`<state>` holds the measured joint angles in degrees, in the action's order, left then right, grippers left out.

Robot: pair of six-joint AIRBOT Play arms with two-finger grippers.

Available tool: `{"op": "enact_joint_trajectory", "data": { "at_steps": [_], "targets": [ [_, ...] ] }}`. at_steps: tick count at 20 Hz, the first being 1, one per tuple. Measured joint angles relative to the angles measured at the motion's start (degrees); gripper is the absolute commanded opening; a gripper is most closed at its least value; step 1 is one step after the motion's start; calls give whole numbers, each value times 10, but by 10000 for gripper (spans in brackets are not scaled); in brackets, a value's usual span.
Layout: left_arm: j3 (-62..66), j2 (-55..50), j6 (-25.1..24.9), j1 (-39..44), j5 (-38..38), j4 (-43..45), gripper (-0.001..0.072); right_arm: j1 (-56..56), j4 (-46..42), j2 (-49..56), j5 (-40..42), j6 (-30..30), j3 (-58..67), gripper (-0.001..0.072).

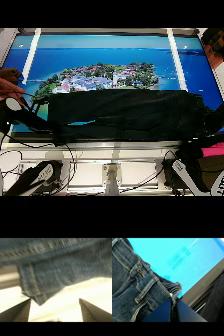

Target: Fold the clothes and pants, and hang the long-sleeved shirts on hangers.

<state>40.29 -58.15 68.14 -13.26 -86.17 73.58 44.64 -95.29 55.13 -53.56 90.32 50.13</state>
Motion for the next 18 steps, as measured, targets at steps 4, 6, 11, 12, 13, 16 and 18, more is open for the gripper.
{"op": "enact_joint_trajectory", "data": {
  "at_steps": [4, 6, 11, 12, 13, 16, 18],
  "targets": [
    [-28, -1, 4, 0, 9, -4, 703, 0, 0, 0, 7, 0, 0, 39],
    [-33, -2, 10, 0, 28, -4, 702, 0, 2, 0, 8, 0, 0, 39],
    [-38, -2, 25, 0, 75, 12, 694, 0, 4, 0, 8, 0, 0, 39],
    [-39, -2, 29, 0, 83, 14, 693, 0, 5, 0, 7, 0, 0, 39],
    [-39, -2, 37, 0, 88, 15, 692, 0, 5, 0, 7, 0, 0, 39],
    [-39, -2, 50, 0, 99, 9, 689, 0, 7, 0, 7, 0, 0, 39],
    [-39, -2, 54, 0, 100, -16, 517, 0, 9, 0, 6, 0, 0, 39]
  ]
}}
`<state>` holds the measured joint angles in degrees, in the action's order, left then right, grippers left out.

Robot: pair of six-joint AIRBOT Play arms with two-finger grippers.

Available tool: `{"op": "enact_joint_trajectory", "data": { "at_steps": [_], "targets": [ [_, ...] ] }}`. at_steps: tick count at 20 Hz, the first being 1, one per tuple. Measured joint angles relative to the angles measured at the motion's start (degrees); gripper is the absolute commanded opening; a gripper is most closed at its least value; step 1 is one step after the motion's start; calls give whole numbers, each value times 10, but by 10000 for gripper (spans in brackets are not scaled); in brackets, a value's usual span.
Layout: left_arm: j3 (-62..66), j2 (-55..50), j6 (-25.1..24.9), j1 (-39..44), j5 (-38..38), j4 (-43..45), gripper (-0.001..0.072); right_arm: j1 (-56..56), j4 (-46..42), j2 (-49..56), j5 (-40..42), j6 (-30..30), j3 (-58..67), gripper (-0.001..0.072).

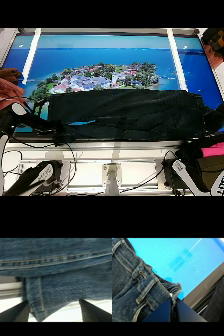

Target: Fold the clothes and pants, and hang the long-sleeved shirts on hangers.

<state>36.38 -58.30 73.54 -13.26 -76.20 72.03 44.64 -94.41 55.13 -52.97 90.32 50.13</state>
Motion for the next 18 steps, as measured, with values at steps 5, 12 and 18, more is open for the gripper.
{"op": "enact_joint_trajectory", "data": {
  "at_steps": [5, 12, 18],
  "targets": [
    [0, 0, 6, 0, -13, -36, 30, 0, 4, 0, -3, 0, 0, 39],
    [0, 0, -5, 0, 17, -45, 29, 0, 59, 0, -3, -6, 0, 39],
    [0, -15, 14, 0, 116, -37, 28, 0, 128, 0, -7, -35, 0, 39]
  ]
}}
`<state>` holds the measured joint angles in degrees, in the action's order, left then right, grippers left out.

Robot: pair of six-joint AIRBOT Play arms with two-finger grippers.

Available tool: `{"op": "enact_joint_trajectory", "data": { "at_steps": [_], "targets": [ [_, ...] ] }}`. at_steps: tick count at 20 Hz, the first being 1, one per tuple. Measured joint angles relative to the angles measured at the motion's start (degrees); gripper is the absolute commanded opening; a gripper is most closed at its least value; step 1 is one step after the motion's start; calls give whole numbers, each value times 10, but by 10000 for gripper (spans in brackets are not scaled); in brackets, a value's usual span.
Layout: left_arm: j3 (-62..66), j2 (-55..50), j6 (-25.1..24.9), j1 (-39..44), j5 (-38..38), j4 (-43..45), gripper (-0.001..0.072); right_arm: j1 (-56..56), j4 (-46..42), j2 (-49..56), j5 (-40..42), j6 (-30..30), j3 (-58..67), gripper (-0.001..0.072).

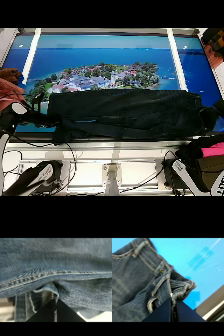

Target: Fold the clothes and pants, and hang the long-sleeved shirts on hangers.

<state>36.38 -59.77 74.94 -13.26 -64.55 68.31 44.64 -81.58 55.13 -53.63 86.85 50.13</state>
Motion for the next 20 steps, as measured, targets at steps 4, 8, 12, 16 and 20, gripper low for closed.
{"op": "enact_joint_trajectory", "data": {
  "at_steps": [4, 8, 12, 16, 20],
  "targets": [
    [0, -30, 11, 0, 65, 3, 27, 0, 66, -1, -10, -48, 0, 39],
    [0, -48, 14, 0, 165, 4, 26, 0, 144, -1, -31, -102, 0, 39],
    [20, -54, 40, 0, 286, 6, 25, -3, 247, -1, -37, -147, 0, 38],
    [114, -70, 53, -2, 356, 6, 25, -53, 314, -1, 17, -163, 2, 37],
    [251, -89, 57, -5, 358, 7, 25, -133, 326, 0, 117, -154, 32, 37]
  ]
}}
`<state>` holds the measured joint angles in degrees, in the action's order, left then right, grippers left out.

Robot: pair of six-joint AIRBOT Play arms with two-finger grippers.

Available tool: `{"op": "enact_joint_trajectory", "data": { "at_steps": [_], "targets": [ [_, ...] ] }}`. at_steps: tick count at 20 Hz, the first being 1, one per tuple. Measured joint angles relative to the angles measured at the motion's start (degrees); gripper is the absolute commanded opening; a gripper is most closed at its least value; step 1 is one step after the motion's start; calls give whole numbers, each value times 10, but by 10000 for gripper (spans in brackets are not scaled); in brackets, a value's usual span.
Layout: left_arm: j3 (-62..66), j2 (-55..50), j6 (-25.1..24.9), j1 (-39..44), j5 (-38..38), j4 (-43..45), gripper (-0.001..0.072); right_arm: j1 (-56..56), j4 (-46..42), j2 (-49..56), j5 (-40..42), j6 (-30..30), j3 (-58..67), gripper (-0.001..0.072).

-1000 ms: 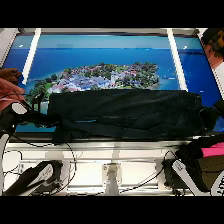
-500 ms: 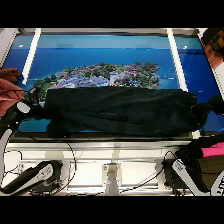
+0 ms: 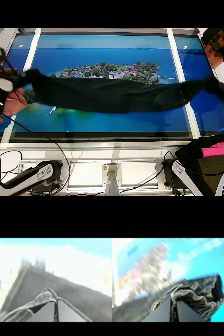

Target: Fold the clothes and pants, and hang the long-sleeved shirts on hangers.

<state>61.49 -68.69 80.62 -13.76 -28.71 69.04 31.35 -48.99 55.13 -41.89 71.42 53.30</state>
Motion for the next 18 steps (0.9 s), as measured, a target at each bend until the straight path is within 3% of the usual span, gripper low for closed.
{"op": "enact_joint_trajectory", "data": {
  "at_steps": [3, 12, 18],
  "targets": [
    [89, 0, 0, -13, -97, 14, 26, -17, -57, 0, 0, 50, 44, 37],
    [157, -2, -11, -56, -527, 147, 27, -7, -269, 0, -326, 99, 106, 37],
    [154, -63, -43, -59, -697, 182, 27, -7, -412, 0, -462, 99, 109, 38]
  ]
}}
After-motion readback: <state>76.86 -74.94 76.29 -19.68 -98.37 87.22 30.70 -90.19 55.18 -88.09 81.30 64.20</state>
